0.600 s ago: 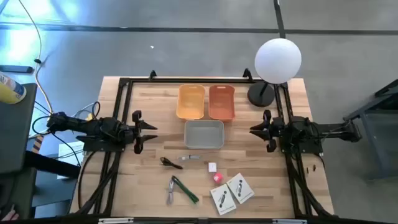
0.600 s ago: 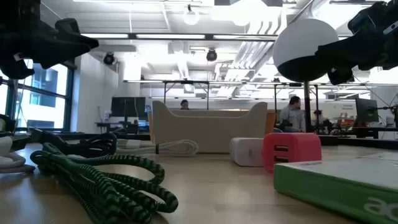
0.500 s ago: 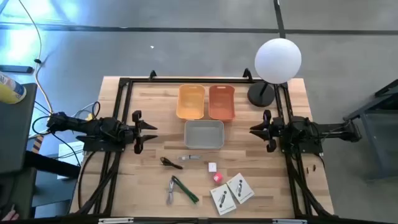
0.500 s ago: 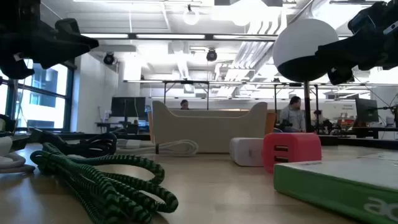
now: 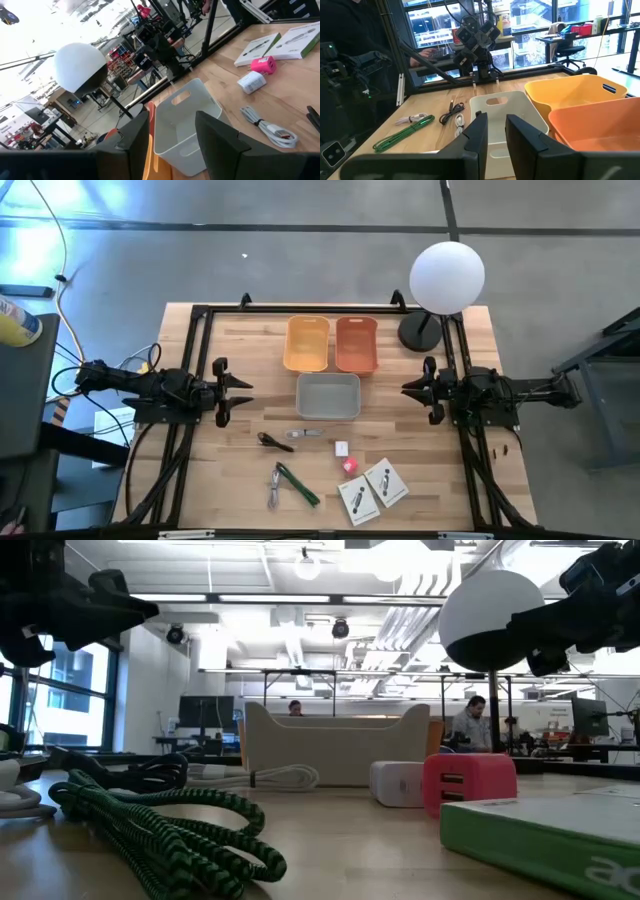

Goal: Pick and place items into bin

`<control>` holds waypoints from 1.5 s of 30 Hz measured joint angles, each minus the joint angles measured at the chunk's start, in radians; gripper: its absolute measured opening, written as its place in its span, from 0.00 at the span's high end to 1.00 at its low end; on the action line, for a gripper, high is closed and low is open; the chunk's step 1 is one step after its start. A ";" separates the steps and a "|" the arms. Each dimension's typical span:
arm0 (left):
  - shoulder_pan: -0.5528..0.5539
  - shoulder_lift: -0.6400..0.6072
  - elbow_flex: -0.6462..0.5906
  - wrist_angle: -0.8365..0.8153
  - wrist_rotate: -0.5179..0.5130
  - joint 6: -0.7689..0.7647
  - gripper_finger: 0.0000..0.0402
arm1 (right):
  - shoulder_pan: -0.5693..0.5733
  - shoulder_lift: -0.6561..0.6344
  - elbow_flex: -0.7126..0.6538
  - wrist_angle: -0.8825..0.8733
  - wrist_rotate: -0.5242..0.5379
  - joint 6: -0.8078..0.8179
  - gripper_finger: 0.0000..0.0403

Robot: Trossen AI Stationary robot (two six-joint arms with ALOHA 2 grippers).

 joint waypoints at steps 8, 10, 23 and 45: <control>0.000 0.000 0.000 0.000 0.000 0.000 0.63 | 0.000 0.000 0.000 0.000 0.000 0.000 0.85; 0.000 0.000 0.000 0.000 0.000 0.000 0.63 | 0.000 0.000 0.000 0.000 0.000 0.000 0.85; 0.000 0.000 0.000 0.000 0.000 0.000 0.63 | 0.000 0.000 0.000 0.000 0.000 0.000 0.85; 0.000 0.000 0.001 0.191 -0.043 -0.714 0.63 | 0.000 0.000 0.000 0.000 0.000 0.000 0.85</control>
